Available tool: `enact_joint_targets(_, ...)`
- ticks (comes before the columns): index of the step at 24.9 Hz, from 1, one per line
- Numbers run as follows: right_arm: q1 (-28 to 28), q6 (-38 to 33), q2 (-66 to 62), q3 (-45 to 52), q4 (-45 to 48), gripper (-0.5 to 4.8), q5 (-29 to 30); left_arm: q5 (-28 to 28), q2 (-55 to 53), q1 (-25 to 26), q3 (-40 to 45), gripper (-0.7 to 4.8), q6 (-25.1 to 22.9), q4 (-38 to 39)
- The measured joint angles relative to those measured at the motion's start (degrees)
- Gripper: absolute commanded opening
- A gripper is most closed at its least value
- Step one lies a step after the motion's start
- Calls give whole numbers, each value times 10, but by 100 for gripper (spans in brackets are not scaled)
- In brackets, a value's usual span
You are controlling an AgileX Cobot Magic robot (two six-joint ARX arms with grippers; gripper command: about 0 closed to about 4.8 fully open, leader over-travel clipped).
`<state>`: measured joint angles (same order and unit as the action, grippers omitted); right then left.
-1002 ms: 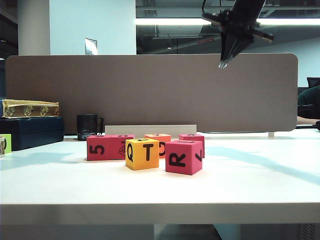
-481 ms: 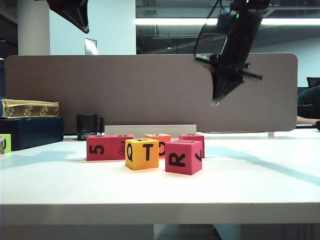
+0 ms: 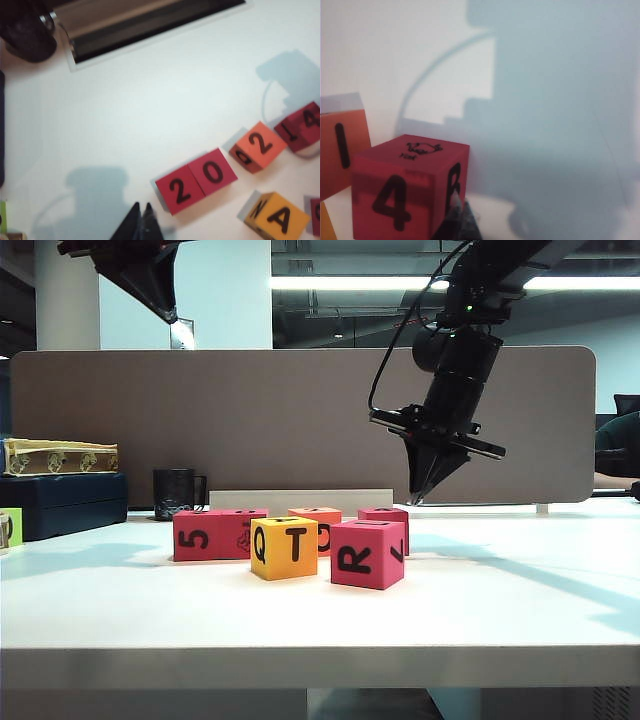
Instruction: Select the appropriate blocks from the scattered letter blocks on the table and arrange them in a row to spell out "2024".
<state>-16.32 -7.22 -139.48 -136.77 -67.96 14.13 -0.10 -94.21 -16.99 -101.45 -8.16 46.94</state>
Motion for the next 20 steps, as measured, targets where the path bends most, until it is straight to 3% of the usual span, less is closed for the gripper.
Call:
enact_joint_targets(8, -5, 0, -20, 0, -6, -1, -1, 41, 0, 0, 0, -6, -1, 56)
enact_joint_targets(20, -29, 0, -37, 0, 2, -1, 11, 42, 0, 0, 0, -6, -2, 56)
